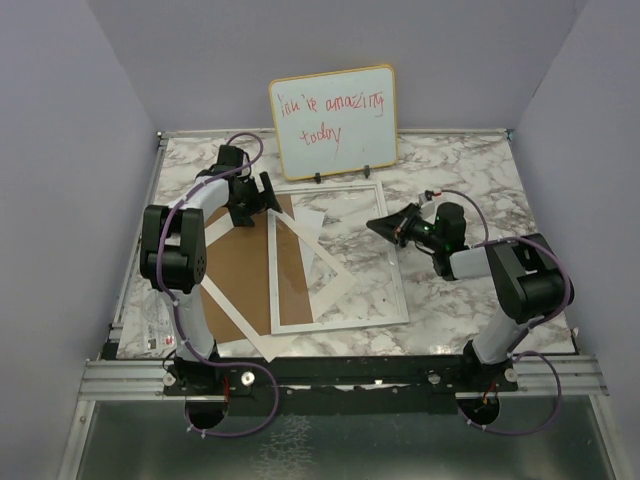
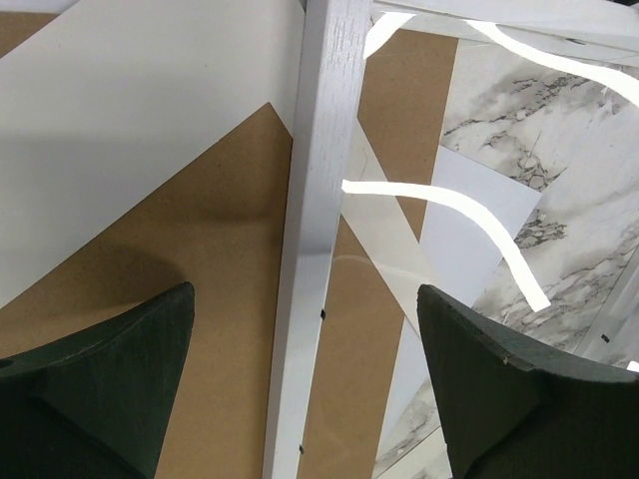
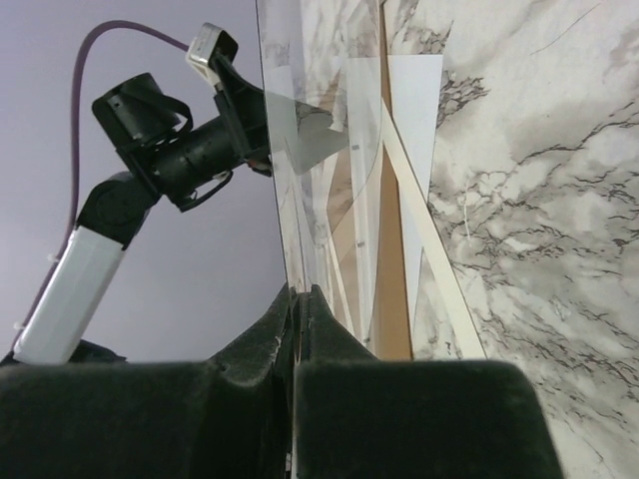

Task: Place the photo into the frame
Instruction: Place the photo frame item in the photo frame.

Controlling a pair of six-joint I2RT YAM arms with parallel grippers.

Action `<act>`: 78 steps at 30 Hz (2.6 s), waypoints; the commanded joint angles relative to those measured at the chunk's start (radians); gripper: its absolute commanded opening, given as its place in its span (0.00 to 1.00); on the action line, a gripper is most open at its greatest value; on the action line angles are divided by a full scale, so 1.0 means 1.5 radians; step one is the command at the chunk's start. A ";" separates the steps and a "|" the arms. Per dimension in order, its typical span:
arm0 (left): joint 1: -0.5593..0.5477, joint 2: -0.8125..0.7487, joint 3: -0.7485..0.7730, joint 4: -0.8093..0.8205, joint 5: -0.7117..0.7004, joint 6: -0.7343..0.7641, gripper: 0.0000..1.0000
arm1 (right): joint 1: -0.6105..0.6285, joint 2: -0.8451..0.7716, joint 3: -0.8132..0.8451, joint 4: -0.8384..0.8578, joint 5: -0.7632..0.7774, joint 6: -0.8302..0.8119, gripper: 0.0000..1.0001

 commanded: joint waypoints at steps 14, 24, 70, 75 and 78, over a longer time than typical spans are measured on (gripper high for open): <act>0.002 0.012 0.019 0.006 -0.008 0.009 0.97 | -0.002 0.053 0.003 0.077 -0.076 0.059 0.16; 0.003 0.000 0.007 0.007 -0.023 0.008 0.99 | -0.002 0.046 0.069 -0.116 -0.148 -0.111 0.36; 0.014 0.015 -0.037 0.012 -0.067 0.005 0.53 | 0.009 0.075 0.104 -0.165 -0.104 -0.204 0.01; 0.014 0.025 -0.032 0.011 -0.049 0.010 0.53 | 0.007 0.080 0.127 -0.215 -0.092 -0.261 0.01; 0.014 0.031 -0.026 0.012 -0.041 0.008 0.53 | 0.005 0.086 0.144 -0.243 -0.091 -0.298 0.01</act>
